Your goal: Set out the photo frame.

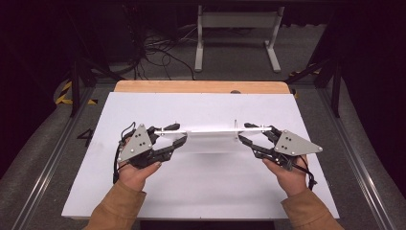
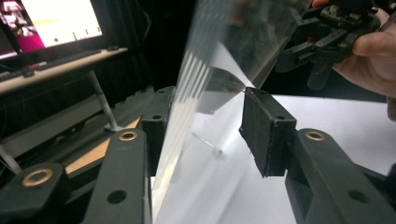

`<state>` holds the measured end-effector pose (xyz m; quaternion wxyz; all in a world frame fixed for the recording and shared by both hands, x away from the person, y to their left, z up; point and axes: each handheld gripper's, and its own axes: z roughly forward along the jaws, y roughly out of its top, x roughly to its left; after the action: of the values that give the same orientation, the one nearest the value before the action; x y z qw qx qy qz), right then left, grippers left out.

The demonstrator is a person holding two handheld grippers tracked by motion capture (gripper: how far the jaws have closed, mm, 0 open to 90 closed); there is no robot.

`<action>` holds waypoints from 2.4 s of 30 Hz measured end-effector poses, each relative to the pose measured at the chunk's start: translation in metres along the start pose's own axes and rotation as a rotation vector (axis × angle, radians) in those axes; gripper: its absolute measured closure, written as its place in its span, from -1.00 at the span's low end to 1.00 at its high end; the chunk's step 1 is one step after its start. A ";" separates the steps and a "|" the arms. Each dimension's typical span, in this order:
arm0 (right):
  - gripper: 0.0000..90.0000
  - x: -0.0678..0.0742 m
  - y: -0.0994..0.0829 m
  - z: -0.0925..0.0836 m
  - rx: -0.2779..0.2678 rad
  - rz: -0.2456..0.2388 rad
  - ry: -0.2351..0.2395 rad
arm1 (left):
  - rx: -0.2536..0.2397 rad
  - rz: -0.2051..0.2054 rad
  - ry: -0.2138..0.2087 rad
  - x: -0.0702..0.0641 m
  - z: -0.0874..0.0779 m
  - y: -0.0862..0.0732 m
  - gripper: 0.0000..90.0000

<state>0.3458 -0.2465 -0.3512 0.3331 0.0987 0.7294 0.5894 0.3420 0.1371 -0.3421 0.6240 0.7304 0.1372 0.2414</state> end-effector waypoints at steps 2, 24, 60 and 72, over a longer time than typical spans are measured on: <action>0.33 -0.001 0.004 -0.002 -0.019 0.010 -0.003 | -0.011 -0.001 -0.001 0.001 -0.001 0.005 0.30; 0.41 0.019 0.039 -0.035 0.005 0.181 0.050 | -0.024 -0.069 -0.073 -0.013 -0.020 0.040 0.39; -0.09 -0.011 0.013 0.000 0.036 0.328 -0.056 | 0.072 -0.214 0.045 0.026 0.010 0.006 -0.14; -0.41 -0.015 0.012 -0.023 0.061 0.349 -0.095 | 0.129 -0.240 0.088 0.024 -0.012 -0.006 -0.59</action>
<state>0.3405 -0.2701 -0.3326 0.2566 0.2617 0.7019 0.6107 0.3568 0.1607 -0.3425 0.5933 0.7361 0.2662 0.1876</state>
